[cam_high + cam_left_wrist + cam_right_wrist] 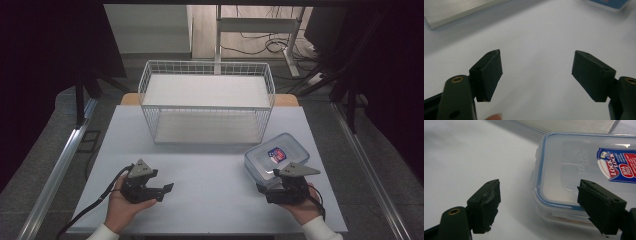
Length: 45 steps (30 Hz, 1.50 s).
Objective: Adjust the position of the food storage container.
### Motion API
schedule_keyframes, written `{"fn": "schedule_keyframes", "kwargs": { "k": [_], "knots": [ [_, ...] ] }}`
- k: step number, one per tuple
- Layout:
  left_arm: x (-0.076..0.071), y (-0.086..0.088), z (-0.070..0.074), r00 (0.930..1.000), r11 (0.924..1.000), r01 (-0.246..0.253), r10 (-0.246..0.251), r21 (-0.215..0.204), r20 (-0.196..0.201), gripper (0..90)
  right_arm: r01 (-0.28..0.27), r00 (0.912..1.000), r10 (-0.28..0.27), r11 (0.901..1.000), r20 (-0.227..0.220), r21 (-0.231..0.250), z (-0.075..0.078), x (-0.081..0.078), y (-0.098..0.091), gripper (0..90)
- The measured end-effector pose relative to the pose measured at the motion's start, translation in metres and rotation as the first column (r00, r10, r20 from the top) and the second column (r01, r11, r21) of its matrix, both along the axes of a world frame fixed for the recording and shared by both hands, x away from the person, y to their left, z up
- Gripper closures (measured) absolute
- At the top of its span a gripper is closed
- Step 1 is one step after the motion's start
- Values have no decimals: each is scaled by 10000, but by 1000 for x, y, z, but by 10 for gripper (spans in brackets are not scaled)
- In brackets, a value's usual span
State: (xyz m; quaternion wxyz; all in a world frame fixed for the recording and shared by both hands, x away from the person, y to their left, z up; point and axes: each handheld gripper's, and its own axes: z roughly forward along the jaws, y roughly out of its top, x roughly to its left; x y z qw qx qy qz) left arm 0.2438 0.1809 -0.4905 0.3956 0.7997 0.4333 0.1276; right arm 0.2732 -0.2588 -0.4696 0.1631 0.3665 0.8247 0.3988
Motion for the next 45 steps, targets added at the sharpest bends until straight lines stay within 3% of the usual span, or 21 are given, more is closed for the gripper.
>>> {"fn": "schedule_keyframes", "kwargs": {
  "k": [6,15,34,39,45],
  "knots": [
    [0,-1,-1,10000,9999,-6,6,156,13,240,-11,10000,11,10000,-19,-4,0,0,0,188],
    [-1,0,2,9999,10000,-69,69,-34,114,240,-79,10000,79,10000,-32,-50,1,-2,3,189],
    [-2,0,1,9999,10000,-67,66,13,80,240,-228,9994,224,9996,247,159,14,-5,3,210],
    [-1,1,2,9999,9999,-89,90,-61,59,239,-12,9994,3,9997,347,236,25,6,-6,241],
    [-1,3,4,10000,9995,-54,52,-324,-40,238,652,9974,-667,9967,290,487,44,32,-29,323]
  ]
}}
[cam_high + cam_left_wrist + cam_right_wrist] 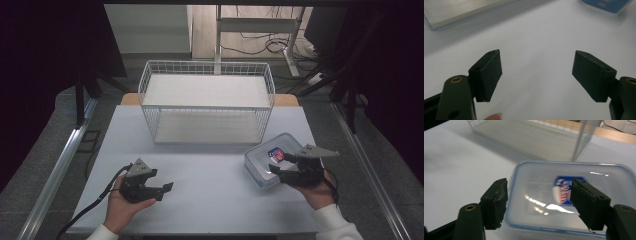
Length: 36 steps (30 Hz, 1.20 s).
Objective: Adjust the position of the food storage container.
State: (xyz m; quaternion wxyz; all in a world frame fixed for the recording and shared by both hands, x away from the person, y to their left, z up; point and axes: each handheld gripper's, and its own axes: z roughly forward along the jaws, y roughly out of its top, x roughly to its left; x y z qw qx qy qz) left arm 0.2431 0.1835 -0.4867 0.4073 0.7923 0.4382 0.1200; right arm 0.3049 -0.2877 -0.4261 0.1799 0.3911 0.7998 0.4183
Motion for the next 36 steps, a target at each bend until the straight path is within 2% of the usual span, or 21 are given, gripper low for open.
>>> {"fn": "schedule_keyframes", "kwargs": {
  "k": [2,3,5,10,13,14,15,16,18,19,20,24,27,32,36],
  "knots": [
    [0,0,0,10000,10000,-5,5,26,14,238,122,9999,-121,9999,-45,101,2,4,-4,336],
    [0,0,0,10000,10000,1,-1,39,13,238,291,9995,-289,9993,-110,233,7,14,-10,367],
    [-1,1,-2,10000,9998,6,-7,185,45,238,529,9984,-527,9986,-218,92,10,24,-16,397],
    [-2,3,-1,9999,9999,-96,95,134,35,238,998,9937,-1011,9946,-484,-276,14,49,-30,500],
    [-1,3,-2,10000,9999,-28,28,154,16,238,925,9915,-933,9956,-906,-130,15,63,-39,576],
    [-1,3,-2,10000,9999,-28,28,154,16,238,925,9915,-933,9956,-906,-130,15,63,-39,576],
    [-1,2,-3,10000,9999,-38,39,148,-33,238,990,9891,-1028,9943,-1054,-405,16,71,-43,631],
    [-1,2,-3,10000,9999,-38,39,148,-33,238,990,9891,-1028,9943,-1054,-405,16,71,-43,631],
    [-2,2,-2,10000,9999,-54,54,107,-40,238,1100,9860,-1199,9899,-1155,-890,15,82,-48,716],
    [-2,2,-2,10000,9999,-54,54,107,-40,238,1100,9860,-1199,9899,-1155,-890,15,82,-48,716],
    [-2,2,-2,10000,9999,-61,61,90,-37,238,1229,9825,-1364,9864,-1270,-1091,14,91,-52,776],
    [-1,2,-3,10000,9999,-36,37,131,-77,238,1504,9753,-1717,9769,-1387,-1518,10,105,-60,873],
    [0,1,-4,9999,9999,-34,36,156,-114,237,1658,9678,-1925,9723,-1622,-1646,7,114,-64,886],
    [0,2,-4,9999,9997,17,-14,261,-122,237,1720,9584,-2139,9612,-1888,-2158,-4,125,-67,887],
    [0,2,-4,9999,9996,21,-18,268,-132,237,1662,9553,-2175,9552,-2002,-2447,-9,129,-68,888]
  ]
}}
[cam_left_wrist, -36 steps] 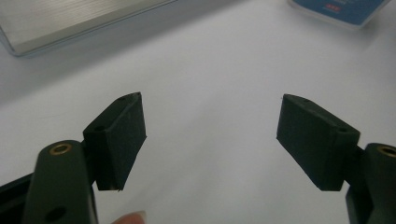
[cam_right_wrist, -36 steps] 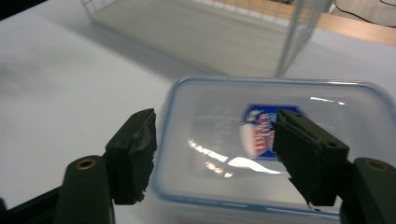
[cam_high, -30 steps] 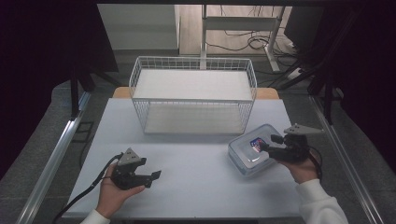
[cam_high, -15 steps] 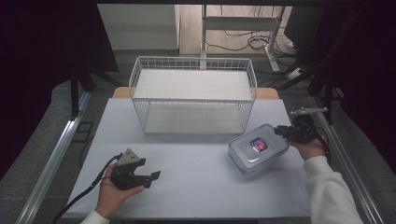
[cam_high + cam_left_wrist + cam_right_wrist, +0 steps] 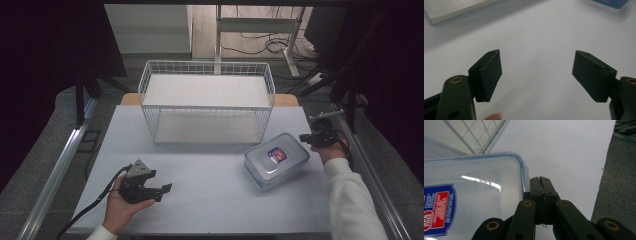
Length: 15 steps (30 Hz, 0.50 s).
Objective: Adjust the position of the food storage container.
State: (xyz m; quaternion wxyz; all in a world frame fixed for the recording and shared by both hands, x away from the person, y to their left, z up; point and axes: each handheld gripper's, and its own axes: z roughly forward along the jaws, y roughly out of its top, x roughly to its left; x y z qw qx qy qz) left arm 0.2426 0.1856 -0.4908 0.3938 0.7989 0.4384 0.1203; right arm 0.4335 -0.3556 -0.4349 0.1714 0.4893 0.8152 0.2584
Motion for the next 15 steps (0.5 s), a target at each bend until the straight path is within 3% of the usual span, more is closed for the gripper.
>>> {"fn": "schedule_keyframes", "kwargs": {
  "k": [6,15],
  "knots": [
    [0,0,1,10000,9999,-58,58,-94,5,237,-311,9989,283,9965,-379,-770,-11,6,4,888],
    [0,0,0,10000,9999,-83,83,-103,-21,237,-437,9975,376,9937,-599,-1036,-14,6,1,889]
  ]
}}
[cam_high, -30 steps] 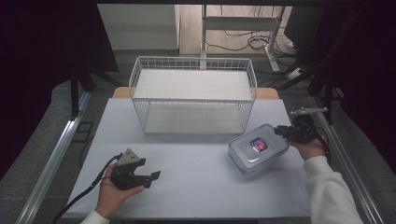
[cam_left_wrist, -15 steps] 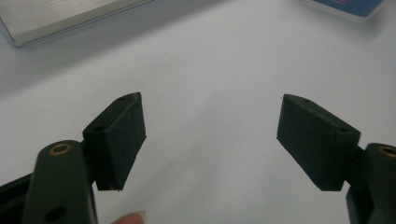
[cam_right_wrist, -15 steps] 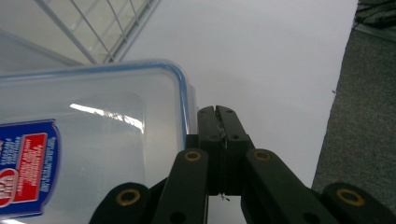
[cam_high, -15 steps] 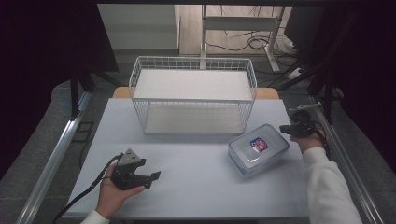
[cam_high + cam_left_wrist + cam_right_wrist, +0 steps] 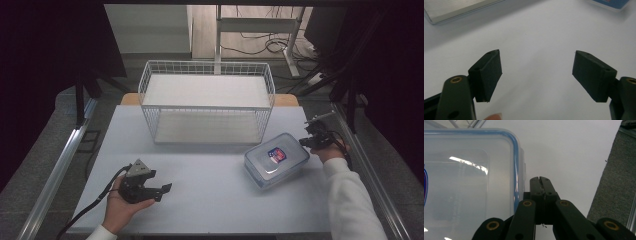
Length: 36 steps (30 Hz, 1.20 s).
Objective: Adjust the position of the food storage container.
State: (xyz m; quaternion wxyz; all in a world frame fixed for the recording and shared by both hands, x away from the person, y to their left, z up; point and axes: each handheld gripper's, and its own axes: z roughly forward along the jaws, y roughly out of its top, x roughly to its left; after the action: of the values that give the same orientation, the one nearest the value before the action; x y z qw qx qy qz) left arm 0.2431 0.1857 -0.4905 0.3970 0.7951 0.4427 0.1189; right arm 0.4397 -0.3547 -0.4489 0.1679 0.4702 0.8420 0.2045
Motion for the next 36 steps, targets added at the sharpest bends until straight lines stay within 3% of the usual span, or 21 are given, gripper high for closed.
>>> {"fn": "schedule_keyframes", "kwargs": {
  "k": [4,9,12,17,20,27,36],
  "knots": [
    [0,1,2,10000,9999,-68,69,-86,32,237,11,10000,-12,10000,-99,-98,0,-2,0,889],
    [0,1,1,10000,10000,-69,69,-70,11,238,-370,9985,362,9992,-418,-171,1,-12,10,889],
    [1,1,1,10000,10000,-54,54,-22,5,238,-555,9982,558,9984,-231,134,5,-21,16,890],
    [0,2,2,10000,10000,-54,54,-45,35,238,-692,9973,687,9974,-248,-177,5,-31,21,890],
    [0,2,2,10000,9999,-47,47,-90,41,238,-560,9979,563,9984,-307,102,3,-33,17,891],
    [0,2,2,10000,9999,-57,58,-143,39,239,-558,9977,567,9982,-372,241,3,-41,18,891],
    [0,1,2,10000,9999,-67,67,-151,16,239,-1201,9908,1233,9910,-550,595,-2,-70,37,890]
  ]
}}
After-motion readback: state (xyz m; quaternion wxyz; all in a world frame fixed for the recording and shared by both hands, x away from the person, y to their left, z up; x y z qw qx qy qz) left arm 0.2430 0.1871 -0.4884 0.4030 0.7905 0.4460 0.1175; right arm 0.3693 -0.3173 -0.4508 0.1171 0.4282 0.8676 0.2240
